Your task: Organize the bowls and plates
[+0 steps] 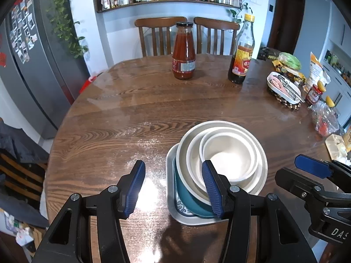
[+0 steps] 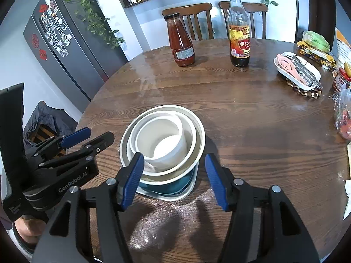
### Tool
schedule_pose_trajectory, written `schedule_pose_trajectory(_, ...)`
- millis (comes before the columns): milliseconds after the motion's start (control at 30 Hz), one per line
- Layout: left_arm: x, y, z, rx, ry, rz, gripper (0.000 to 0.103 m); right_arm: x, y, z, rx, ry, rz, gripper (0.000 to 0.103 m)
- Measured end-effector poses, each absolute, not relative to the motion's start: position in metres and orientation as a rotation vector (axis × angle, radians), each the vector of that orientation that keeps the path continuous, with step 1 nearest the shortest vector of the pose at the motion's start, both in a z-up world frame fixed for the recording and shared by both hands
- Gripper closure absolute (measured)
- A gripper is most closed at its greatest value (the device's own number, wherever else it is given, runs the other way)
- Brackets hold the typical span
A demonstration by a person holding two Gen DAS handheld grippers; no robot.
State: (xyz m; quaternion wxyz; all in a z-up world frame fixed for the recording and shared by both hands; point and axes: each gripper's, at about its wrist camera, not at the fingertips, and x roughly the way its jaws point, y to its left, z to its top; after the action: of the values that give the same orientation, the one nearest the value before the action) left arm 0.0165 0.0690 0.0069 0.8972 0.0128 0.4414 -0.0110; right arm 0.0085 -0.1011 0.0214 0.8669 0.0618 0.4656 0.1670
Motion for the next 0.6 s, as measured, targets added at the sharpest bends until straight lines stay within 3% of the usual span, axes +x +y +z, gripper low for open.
schedule_pose_trajectory(167, 0.013, 0.069, 0.008, 0.032, 0.916, -0.024, 0.048, 0.006, -0.101, 0.022, 0.121, 0.979, 0.342, 0.036)
schedule_pose_trajectory(300, 0.01, 0.069, 0.009, 0.028, 0.905, -0.022, 0.024, 0.002, -0.1, 0.022, 0.114, 0.976, 0.348, 0.03)
schedule_pose_trajectory(500, 0.005, 0.07, 0.012, 0.037, 0.896, -0.028, 0.023, 0.002, -0.106, 0.022, 0.119, 0.977, 0.337, 0.025)
schedule_pose_trajectory(600, 0.005, 0.07, 0.013, 0.044, 0.89, -0.024, 0.02, 0.002, -0.107, 0.02, 0.103, 0.988, 0.319, 0.006)
